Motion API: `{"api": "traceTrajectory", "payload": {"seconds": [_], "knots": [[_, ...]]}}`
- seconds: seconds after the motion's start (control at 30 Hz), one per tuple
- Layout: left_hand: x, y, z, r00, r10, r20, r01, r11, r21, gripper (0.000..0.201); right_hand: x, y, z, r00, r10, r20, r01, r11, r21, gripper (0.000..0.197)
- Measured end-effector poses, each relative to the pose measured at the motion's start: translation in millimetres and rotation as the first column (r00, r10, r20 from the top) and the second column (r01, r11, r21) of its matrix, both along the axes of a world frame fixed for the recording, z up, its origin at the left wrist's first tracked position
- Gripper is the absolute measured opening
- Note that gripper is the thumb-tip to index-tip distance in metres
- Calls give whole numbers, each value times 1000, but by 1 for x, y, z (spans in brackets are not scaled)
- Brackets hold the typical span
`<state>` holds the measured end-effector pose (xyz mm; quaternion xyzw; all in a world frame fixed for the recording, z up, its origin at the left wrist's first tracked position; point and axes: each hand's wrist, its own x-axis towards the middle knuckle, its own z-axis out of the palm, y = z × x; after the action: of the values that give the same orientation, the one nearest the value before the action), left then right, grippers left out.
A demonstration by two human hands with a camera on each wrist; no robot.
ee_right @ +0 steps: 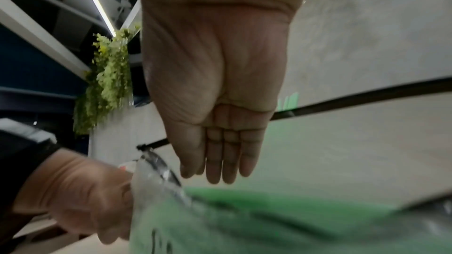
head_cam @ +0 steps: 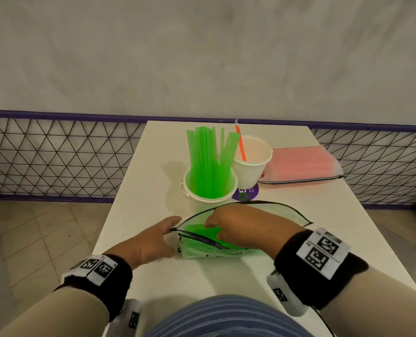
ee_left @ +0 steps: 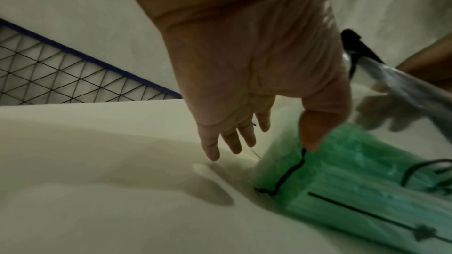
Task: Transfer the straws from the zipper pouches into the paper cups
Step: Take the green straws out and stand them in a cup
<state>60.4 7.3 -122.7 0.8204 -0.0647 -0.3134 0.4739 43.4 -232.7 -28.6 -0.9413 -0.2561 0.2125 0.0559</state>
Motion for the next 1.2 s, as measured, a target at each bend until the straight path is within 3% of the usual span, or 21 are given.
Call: {"api": "traceTrajectory", "payload": {"seconds": [0.1, 0.2, 0.3, 0.43, 0.6, 0.73, 0.87, 0.97, 1.03, 1.07, 1.2], "knots": [[-9, -16, 2, 995, -102, 9, 102, 995, 17, 80, -3, 9, -21, 995, -4, 104, 3, 1000, 4, 46], [-16, -35, 1, 993, -85, 87, 86, 996, -10, 86, -7, 16, -37, 993, 3, 122, -2, 1000, -7, 48], [-17, -41, -6, 981, -30, 192, 45, 996, -74, 82, -11, 19, -49, 980, 60, 187, -50, 997, -55, 30], [-13, -39, -13, 972, 7, 236, 11, 997, -74, 72, -9, 15, -48, 976, 32, 216, -32, 999, -5, 17], [-11, -39, -16, 971, -2, 241, 11, 999, -38, 70, -13, 6, -43, 972, 9, 234, -27, 997, 72, 30], [-9, -40, -21, 982, 41, 184, -26, 996, -87, 68, -14, 7, -29, 977, -8, 213, -12, 995, 94, 29], [-8, -38, -22, 996, 64, 59, -57, 992, -116, 79, -8, 7, -3, 992, -70, 102, 58, 992, 112, 27], [-2, -27, -20, 992, -125, 13, 124, 991, 53, 98, -3, 5, 34, 988, -155, 13, 148, 966, 212, 36], [1, -15, -13, 974, -214, -71, 221, 968, 118, 119, -1, -1, 65, 964, -256, -75, 266, 901, 342, 50], [4, -9, -8, 971, -225, -75, 235, 957, 169, 118, 0, -6, 81, 946, -302, -117, 322, 842, 434, 53], [21, 10, 16, 990, -100, 96, 69, 954, 291, 102, 8, -26, 133, 894, -400, -202, 388, 468, 794, 22]]}}
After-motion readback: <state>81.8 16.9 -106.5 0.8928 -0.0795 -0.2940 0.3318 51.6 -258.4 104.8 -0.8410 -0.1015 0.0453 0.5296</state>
